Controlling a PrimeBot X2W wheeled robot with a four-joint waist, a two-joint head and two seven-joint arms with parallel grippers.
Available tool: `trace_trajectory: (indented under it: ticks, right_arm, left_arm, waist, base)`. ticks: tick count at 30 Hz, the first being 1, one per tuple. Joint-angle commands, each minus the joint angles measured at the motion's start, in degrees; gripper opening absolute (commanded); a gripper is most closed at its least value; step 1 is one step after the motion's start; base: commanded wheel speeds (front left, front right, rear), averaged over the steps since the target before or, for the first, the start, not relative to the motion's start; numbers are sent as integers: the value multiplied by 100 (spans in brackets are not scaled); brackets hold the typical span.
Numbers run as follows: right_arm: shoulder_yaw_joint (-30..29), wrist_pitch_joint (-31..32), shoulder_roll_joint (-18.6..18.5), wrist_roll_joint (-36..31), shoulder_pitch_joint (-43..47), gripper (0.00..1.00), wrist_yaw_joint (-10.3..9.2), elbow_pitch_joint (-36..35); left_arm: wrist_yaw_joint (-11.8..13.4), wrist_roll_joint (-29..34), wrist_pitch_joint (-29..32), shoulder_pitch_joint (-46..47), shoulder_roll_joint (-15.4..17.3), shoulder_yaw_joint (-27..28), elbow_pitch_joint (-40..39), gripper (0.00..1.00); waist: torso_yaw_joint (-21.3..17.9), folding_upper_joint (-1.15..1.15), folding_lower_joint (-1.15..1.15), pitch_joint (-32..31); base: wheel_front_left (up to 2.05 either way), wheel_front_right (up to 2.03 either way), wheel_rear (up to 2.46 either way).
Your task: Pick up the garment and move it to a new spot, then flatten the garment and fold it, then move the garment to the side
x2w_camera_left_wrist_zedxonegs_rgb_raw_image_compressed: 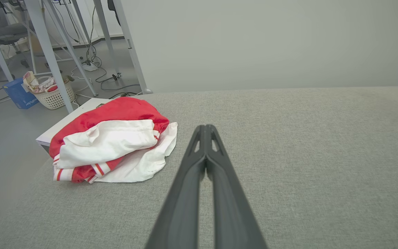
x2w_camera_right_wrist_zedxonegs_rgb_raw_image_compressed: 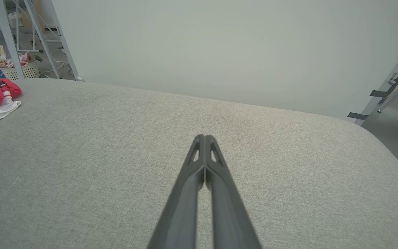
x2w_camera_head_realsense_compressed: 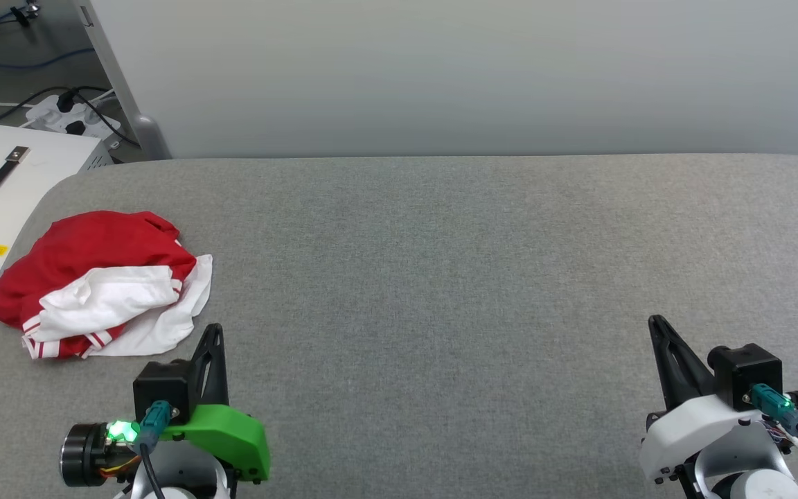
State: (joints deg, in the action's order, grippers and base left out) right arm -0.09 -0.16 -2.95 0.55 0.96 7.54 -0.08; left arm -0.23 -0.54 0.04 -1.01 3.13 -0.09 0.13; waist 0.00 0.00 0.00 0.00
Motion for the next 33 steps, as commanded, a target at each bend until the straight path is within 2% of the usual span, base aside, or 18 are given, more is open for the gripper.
trace_trajectory:
  ticks: [1, 23, 24, 33]
  right_arm:
    - [9, 16, 7, -55, -96, 0, -5, 8]
    - [9, 16, 7, -55, -96, 0, -5, 8]
    - [0, 0, 0, 1, 1, 100, 0, 0]
    - [-50, -68, -1, 67, 1, 100, 0, -13]
  left_arm:
    - [23, 54, -4, 101, -25, 9, -13, 0]
    - [23, 54, -4, 101, -25, 9, -13, 0]
    - [-1, -1, 0, -2, 1, 0, 0, 100]
    - [27, -41, -68, 0, 0, 4, -12, 100]
  waist:
    - [0, 0, 0, 0]
    - [0, 0, 0, 0]
    - [0, 0, 0, 0]
    - [-1, 0, 0, 9]
  base:
    - [0, 0, 0]
    - [0, 0, 0]
    - [0, 0, 0]
    - [0, 0, 0]
